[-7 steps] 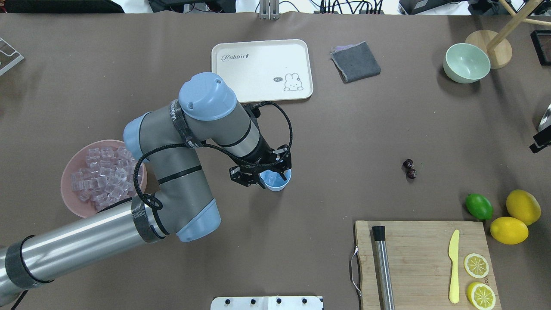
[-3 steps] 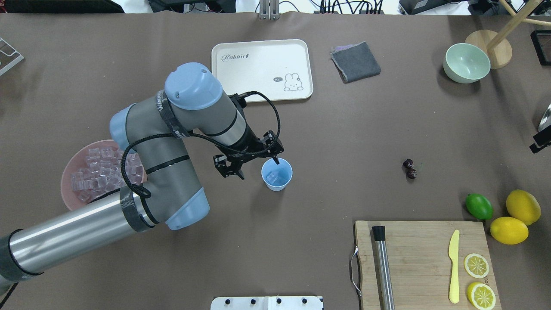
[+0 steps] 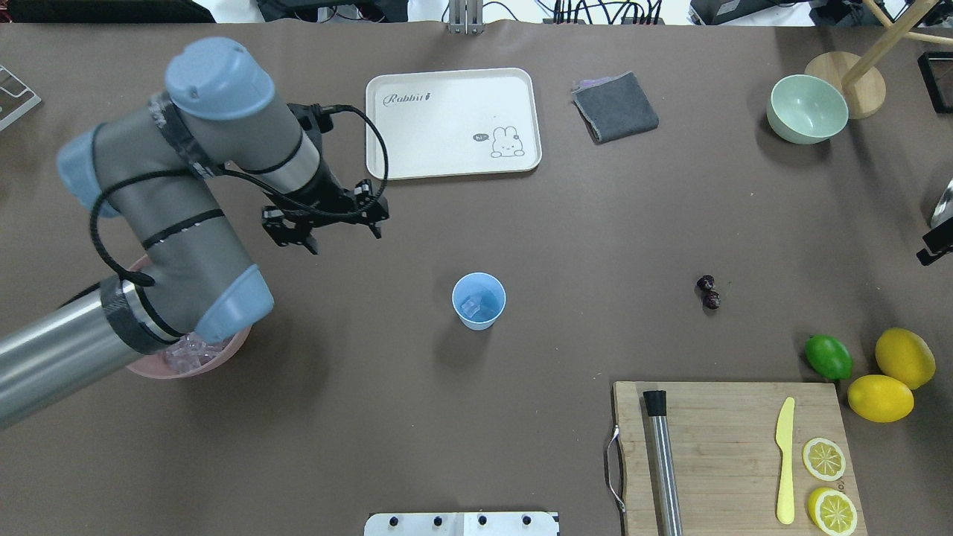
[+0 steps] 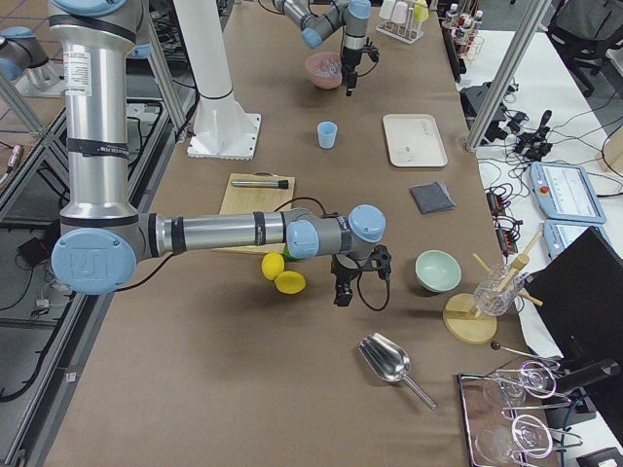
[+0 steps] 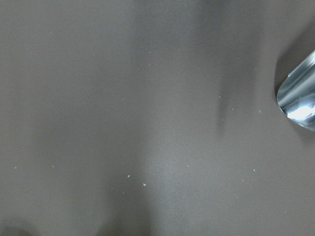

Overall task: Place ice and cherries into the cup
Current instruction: 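Move the left gripper back over the pink ice bowl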

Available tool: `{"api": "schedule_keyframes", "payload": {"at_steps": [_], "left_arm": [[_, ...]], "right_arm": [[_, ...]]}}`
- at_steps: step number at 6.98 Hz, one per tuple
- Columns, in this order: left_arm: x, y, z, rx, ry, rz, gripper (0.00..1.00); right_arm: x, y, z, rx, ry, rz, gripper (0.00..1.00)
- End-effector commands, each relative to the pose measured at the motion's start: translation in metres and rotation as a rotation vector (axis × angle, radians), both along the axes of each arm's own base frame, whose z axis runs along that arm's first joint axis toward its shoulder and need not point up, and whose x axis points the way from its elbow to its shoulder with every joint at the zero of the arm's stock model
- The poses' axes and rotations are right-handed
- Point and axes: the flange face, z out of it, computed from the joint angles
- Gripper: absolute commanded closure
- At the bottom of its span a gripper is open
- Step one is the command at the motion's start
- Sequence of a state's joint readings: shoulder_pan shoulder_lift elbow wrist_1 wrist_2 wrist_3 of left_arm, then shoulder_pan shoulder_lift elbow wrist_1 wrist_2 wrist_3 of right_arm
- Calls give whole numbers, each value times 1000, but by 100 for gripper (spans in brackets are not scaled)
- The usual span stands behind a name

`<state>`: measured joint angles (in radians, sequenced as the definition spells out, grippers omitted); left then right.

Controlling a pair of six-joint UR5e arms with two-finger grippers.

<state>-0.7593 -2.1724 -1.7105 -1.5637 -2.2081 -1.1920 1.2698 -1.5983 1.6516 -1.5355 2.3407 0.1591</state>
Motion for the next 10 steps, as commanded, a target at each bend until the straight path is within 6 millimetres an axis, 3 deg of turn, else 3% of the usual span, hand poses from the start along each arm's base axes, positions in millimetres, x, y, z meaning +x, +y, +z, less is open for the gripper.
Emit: {"api": "schedule_keyframes", "payload": {"at_steps": [1,3,4,7,8,10], "left_arm": [[-75,-11,8,142,-124,159,3],[-124,6,51,225,-168,288,3],[-128,15,83,185,-193,303,3],[-117,25,135,149,-203,341,3],[-100,32,142,134,-189,374,3],[-99,50,150,37,-155,346,3]], "right_arm": [[-3,1,4,-13,3,0,0],[-7,2,6,-19,7,-7,0],[-8,2,6,-19,7,-8,0],[-9,2,6,-19,7,-11,0],[-9,2,6,-19,7,-11,0],[-12,2,5,-17,6,-16,0]]}}
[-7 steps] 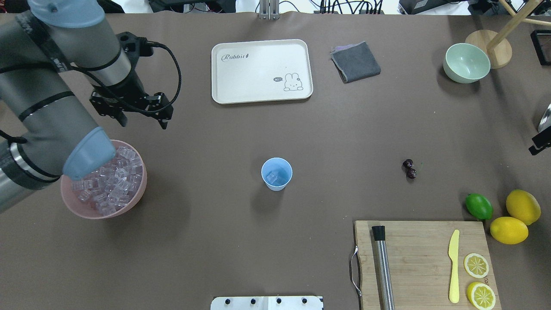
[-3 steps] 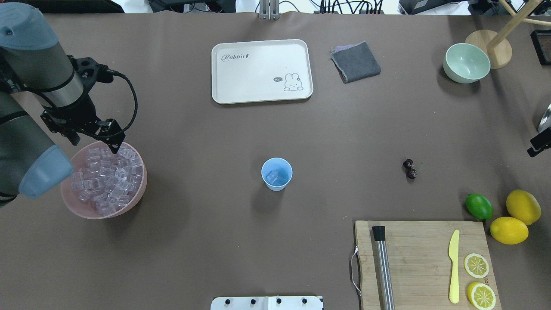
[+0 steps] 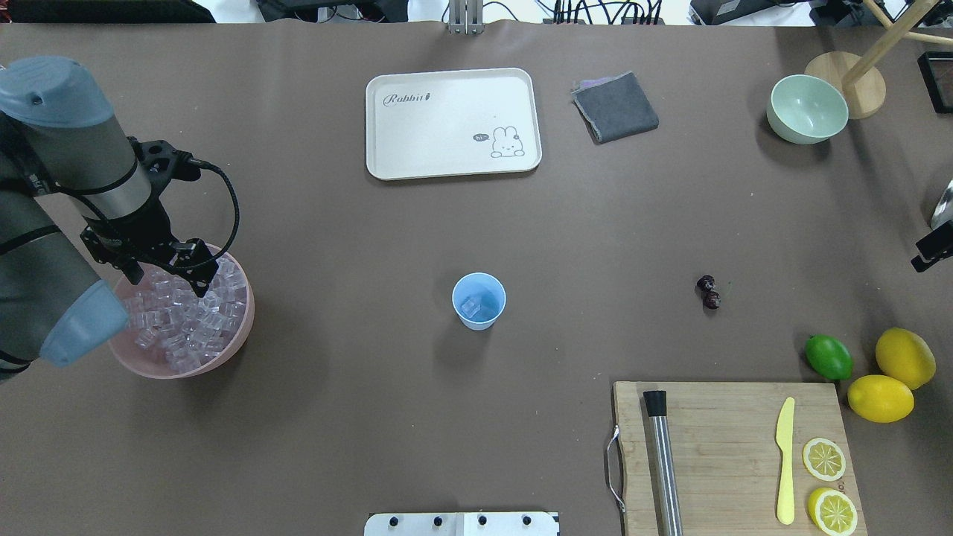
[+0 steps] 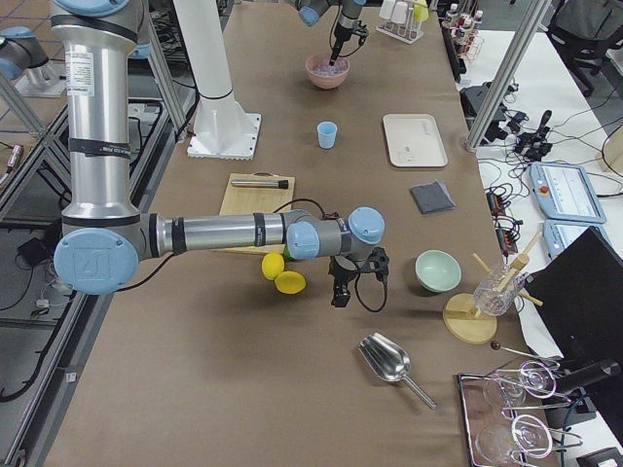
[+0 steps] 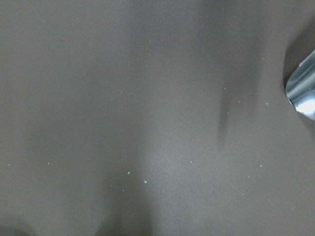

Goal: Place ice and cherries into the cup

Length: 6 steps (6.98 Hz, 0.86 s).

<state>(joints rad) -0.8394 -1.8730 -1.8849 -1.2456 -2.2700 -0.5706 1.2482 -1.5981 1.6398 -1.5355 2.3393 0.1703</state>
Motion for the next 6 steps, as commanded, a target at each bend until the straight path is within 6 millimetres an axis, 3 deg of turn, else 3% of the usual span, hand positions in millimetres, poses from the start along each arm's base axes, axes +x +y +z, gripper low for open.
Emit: {"api": "schedule_keyframes", "payload": {"at_steps": [1,2,6], "left_arm": [[-2,18,7,-85,16,-57,3],[-9,33,24,-131,12,-81,3],[26,47,31,-232,47,-231,3]], "right_arm": [[-1,0,-1,3,-1,-3,0],[-1,0,-1,3,-1,-3,0],[-3,1,1,0,0,-7,0]]}}
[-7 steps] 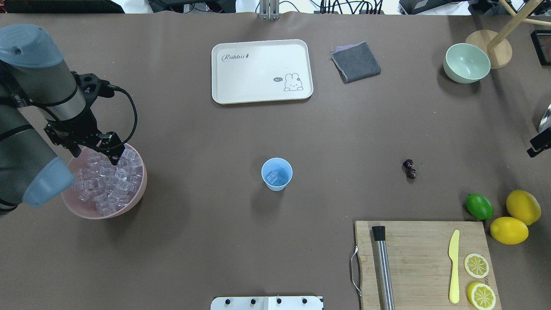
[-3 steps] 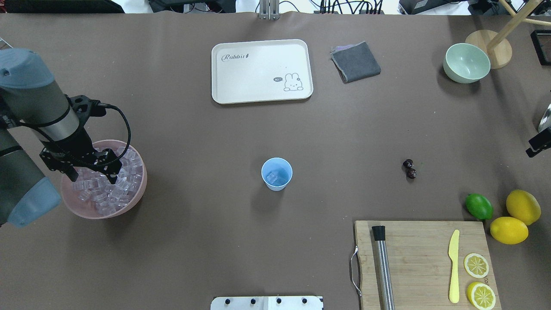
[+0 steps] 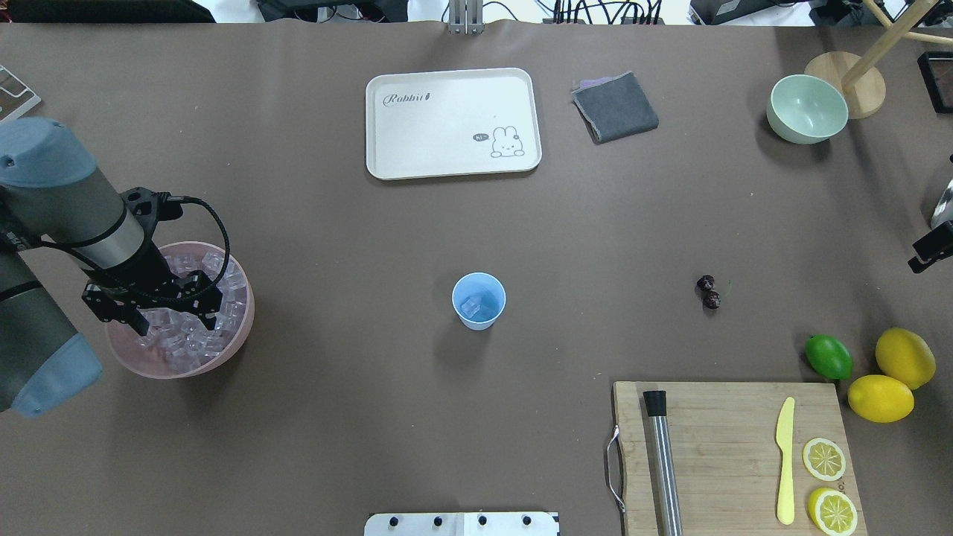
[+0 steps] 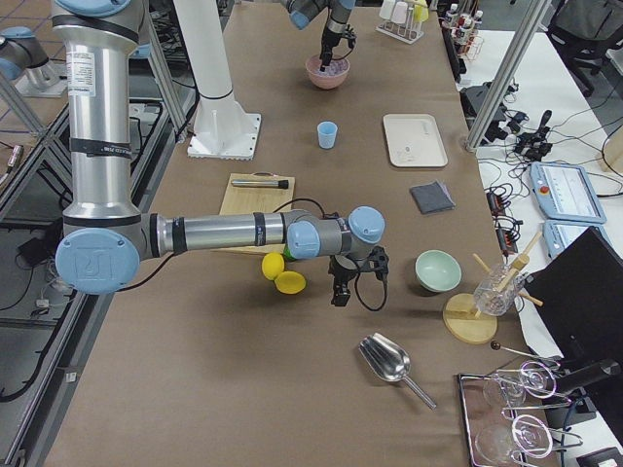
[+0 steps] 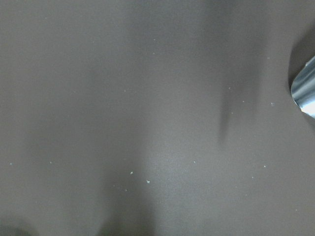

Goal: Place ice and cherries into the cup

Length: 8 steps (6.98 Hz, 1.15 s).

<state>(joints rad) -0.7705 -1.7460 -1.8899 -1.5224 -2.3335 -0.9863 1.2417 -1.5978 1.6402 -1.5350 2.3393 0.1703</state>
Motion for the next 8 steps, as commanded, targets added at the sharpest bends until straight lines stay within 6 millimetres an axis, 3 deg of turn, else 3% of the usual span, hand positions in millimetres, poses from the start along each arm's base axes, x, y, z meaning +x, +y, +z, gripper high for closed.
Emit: {"api": "schedule_keyframes", "payload": {"at_steps": [1,7,8], "left_arm": [[8,5,1,-33,7,-39,3],[19,3,21,-115,54,-36,6],[20,4,19,-137,72,-21,15]], "right_arm": [[0,0,1,-1,1,-1,0],[-1,1,2,-3,1,-2,0],[-1,0,1,-1,1,-2,0]]}}
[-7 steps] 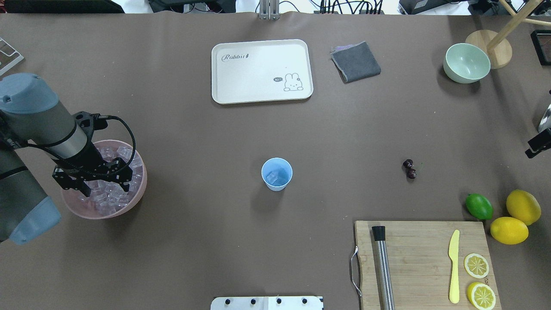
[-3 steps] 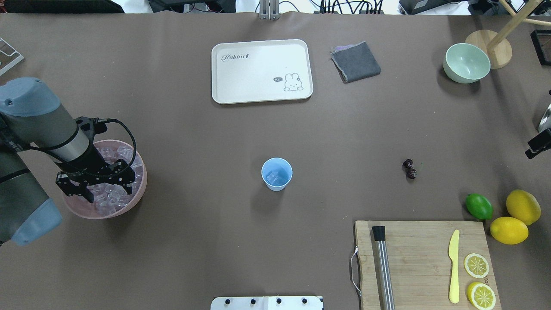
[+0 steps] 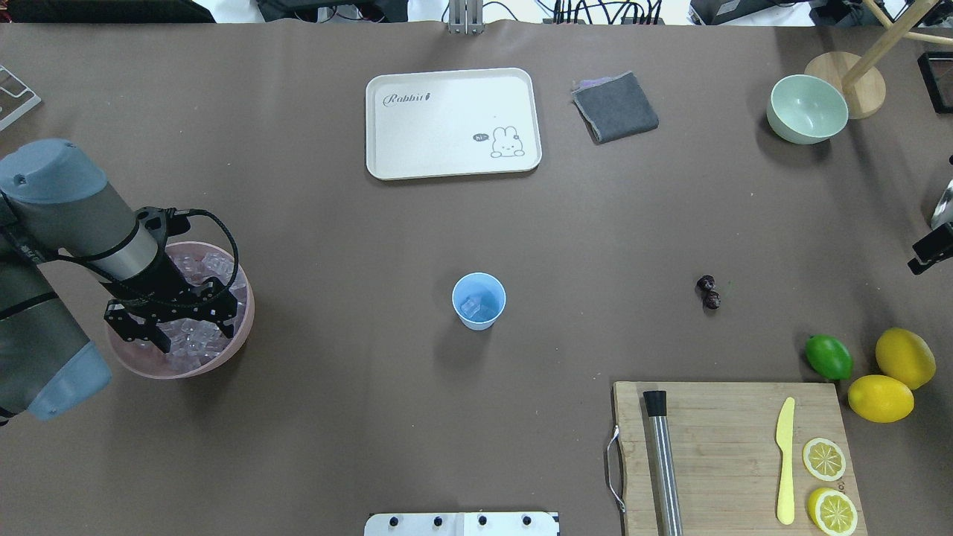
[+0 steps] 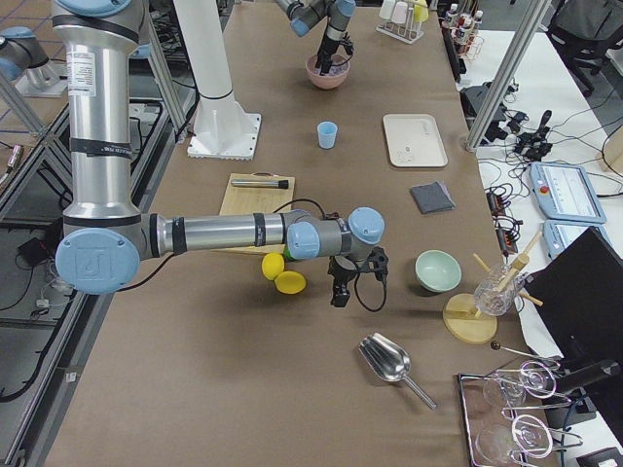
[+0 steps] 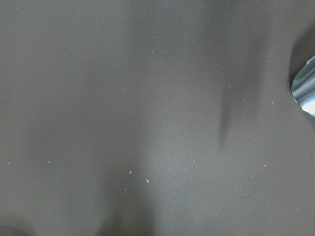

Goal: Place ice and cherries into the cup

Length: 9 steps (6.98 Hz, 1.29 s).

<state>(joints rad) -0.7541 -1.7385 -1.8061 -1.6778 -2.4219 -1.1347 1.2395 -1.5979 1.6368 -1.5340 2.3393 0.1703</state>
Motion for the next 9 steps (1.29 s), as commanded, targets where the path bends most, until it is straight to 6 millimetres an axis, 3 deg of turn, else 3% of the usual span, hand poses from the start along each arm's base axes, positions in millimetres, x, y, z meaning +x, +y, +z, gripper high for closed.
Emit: {"api": "schedule_keyframes", "payload": {"at_steps": [1,4,7,9], "left_arm": [[2,1,-2,-15,21,15,29],[8,3,-1,-21,20,26,31],[10,5,-6,-49,46,51,73],[9,4,-8,-46,50,49,93]], "right_arm": [[0,0,0,0,0,0,0],[0,0,0,0,0,0,0],[0,0,0,0,0,0,0],[0,0,0,0,0,0,0]]}}
